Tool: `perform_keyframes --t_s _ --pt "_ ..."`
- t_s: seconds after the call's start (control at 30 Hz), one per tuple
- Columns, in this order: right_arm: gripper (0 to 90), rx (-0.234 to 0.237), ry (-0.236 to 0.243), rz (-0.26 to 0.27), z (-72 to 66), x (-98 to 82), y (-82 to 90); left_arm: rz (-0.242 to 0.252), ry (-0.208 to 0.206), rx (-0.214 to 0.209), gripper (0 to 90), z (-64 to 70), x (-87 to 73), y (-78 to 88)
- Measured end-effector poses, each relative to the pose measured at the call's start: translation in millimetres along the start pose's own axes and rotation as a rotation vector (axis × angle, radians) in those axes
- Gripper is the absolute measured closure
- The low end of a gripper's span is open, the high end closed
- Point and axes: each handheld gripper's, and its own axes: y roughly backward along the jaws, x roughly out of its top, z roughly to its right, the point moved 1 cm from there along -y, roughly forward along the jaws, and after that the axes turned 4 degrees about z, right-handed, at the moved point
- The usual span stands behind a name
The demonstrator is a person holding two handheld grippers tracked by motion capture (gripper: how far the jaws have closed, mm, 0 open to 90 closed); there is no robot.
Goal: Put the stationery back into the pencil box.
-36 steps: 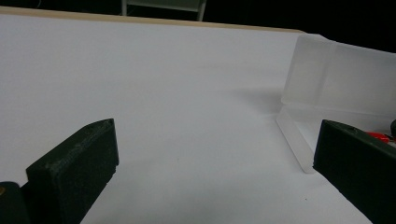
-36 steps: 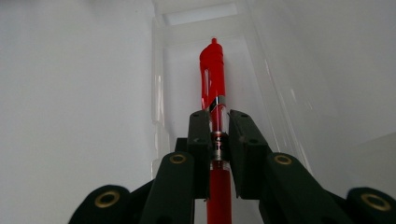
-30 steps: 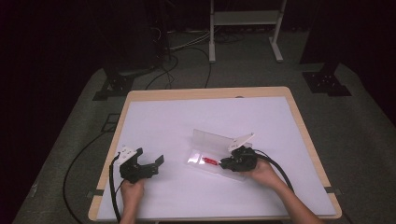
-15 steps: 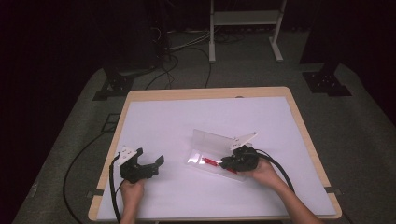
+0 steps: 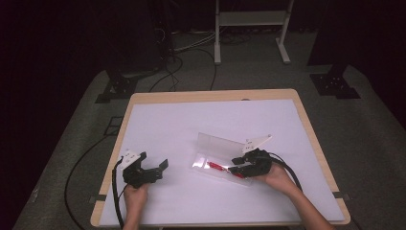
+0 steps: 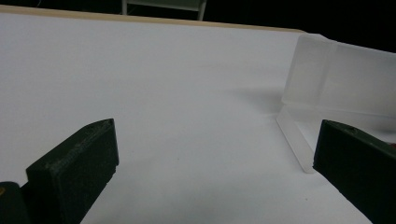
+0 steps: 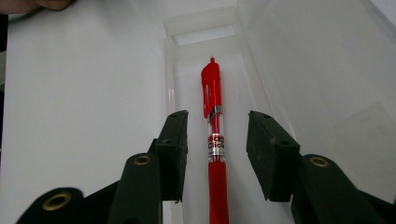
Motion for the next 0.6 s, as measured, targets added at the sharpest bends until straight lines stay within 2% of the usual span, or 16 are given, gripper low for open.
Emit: perform_keyframes --t_s 0.6 --pt "46.3 -0.012 -0.007 0.015 -2.8 -4.2 25.3 -0.001 0.0 0.0 0.0 -0.1 0.0 -0.1"
